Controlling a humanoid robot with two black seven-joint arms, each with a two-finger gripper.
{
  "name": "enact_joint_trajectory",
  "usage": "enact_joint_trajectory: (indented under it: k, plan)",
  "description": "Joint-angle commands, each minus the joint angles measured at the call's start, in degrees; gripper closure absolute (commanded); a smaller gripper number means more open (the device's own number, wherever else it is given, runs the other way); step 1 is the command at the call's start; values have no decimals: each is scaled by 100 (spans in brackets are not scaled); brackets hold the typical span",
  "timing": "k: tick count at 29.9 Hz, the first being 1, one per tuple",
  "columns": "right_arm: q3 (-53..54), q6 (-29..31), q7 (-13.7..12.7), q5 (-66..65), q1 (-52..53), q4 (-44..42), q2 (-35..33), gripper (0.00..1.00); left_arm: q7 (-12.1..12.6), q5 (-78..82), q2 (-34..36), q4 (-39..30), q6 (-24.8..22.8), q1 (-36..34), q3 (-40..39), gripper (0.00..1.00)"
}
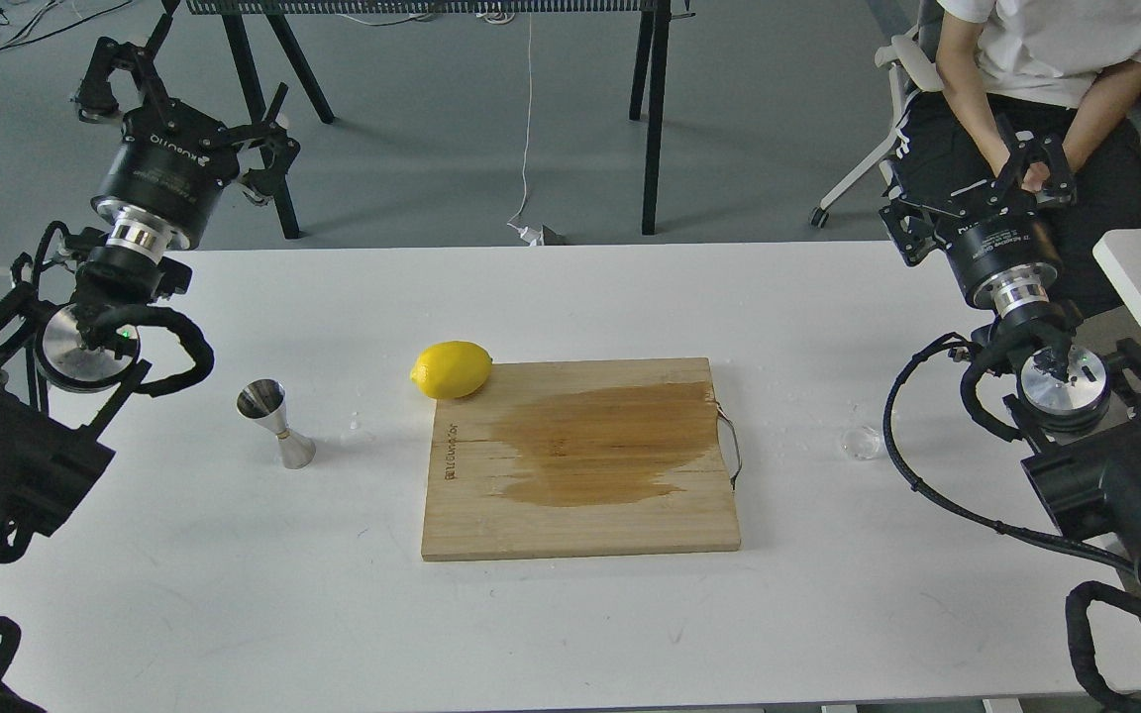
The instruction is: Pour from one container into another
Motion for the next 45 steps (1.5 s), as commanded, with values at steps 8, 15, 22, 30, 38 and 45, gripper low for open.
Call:
enact_joint_trajectory:
  k: [8, 15, 22, 30, 38, 45]
  plan:
    - [28, 0, -1, 1, -170, -1, -15, 0, -766, 4260, 1624, -2976, 1372, 1884, -19, 0]
    - [45, 0, -1, 1, -241, -1, -146, 0, -871, 7065, 1651, -3092, 2356, 2852, -10, 0]
    - [36, 0, -1, 1, -232, -10, -243, 0, -880, 10246, 1634, -2865, 3402, 3661, -19, 2]
    - [28, 0, -1, 9, -223, -1, -234, 0, -880, 12052, 1476, -967, 4607, 3600, 675, 8]
    - [19, 0, -9, 1, -197, -1, -234, 0, -871, 12526, 844, 431, 4929, 3074, 983, 17]
    - [-16, 0, -9, 1, -197, -1, -234, 0, -863, 12755, 167, 1302, 4929, 2607, 992, 19]
